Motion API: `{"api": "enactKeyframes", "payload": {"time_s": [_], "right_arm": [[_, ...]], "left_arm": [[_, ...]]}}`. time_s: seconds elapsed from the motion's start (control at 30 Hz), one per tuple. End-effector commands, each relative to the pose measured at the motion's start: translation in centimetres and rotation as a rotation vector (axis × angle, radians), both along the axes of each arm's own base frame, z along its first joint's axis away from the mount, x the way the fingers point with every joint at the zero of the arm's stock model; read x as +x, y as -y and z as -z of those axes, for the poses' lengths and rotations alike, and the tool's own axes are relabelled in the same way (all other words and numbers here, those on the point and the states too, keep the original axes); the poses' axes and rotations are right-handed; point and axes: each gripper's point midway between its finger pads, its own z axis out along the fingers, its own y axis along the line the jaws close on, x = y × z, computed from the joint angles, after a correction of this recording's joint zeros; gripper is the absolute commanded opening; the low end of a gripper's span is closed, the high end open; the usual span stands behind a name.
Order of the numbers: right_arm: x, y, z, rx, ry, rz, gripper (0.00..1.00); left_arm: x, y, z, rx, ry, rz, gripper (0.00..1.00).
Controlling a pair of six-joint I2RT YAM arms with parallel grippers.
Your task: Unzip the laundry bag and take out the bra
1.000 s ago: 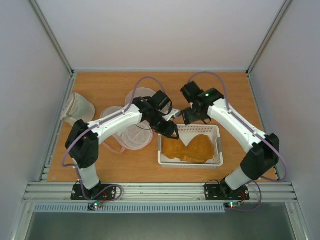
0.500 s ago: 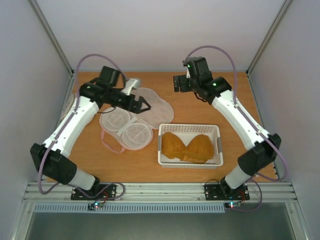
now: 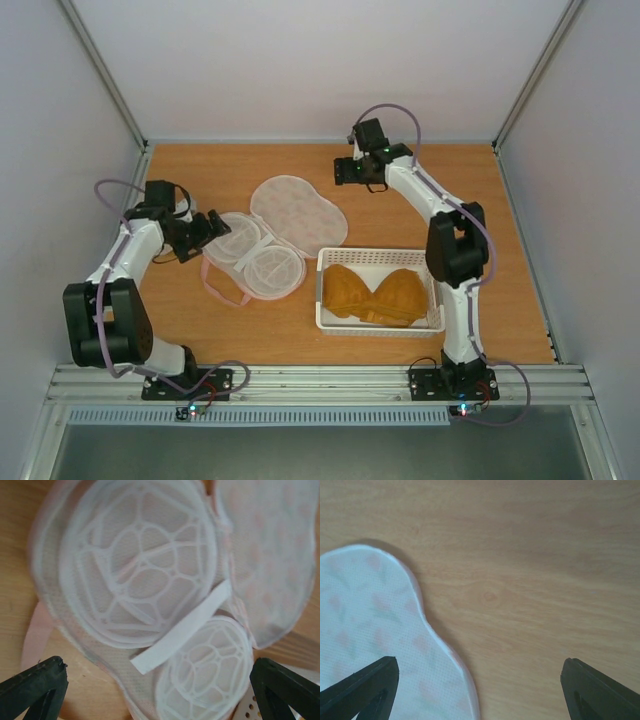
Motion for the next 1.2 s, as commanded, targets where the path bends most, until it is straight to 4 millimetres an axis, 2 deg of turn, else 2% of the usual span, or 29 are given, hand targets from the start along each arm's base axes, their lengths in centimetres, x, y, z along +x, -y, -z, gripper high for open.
{"api": "enactKeyframes", "payload": {"time_s": [0.0,0.1,0.17,0.4,0.53,0.67,0.87,0.93,1.07,1.17], "right_arm": [[0.3,-2.9,3.2,0.062,-0.089,-0.108,0.89],[-0.2,-4.1,6.2,0.086,-0.158,-0.177,0.88],[-0.5,-4.2,8.3,0.075,-0.197,-0.205,0.88],[-1.5,-5.6,12.3,0.097,-0.275,-0.316,0.84],[-2.7,-7.4,13.1,0.183,-0.314,-0.398,0.79],[-2.8,-8.7,12.7,0.23,-0.301,-0.45,0.79],[-3.0,-10.1,13.1,0.27,-0.323,-0.502,0.72],[-3.0,-10.3,13.2,0.264,-0.322,-0.506,0.65],[-2.8,-10.2,13.6,0.243,-0.317,-0.497,0.39],[-2.6,-10.3,13.1,0.244,-0.301,-0.506,0.21]], "left_arm": [[0.9,-2.4,2.4,0.013,-0.022,-0.153,0.99],[0.4,-3.1,4.0,0.018,-0.052,-0.189,0.99],[0.3,-2.9,4.8,0.007,-0.06,-0.186,0.99],[-0.2,-1.9,7.5,-0.068,-0.099,-0.203,0.96],[0.1,-0.8,8.0,-0.133,-0.1,-0.207,0.93],[0.4,-0.2,8.2,-0.143,-0.099,-0.19,0.91],[0.3,1.3,8.8,-0.143,-0.103,-0.144,0.88],[0.3,1.5,8.9,-0.141,-0.107,-0.138,0.87],[0.5,1.6,8.8,-0.139,-0.101,-0.13,0.86],[0.5,1.5,8.7,-0.136,-0.096,-0.126,0.83]]}}
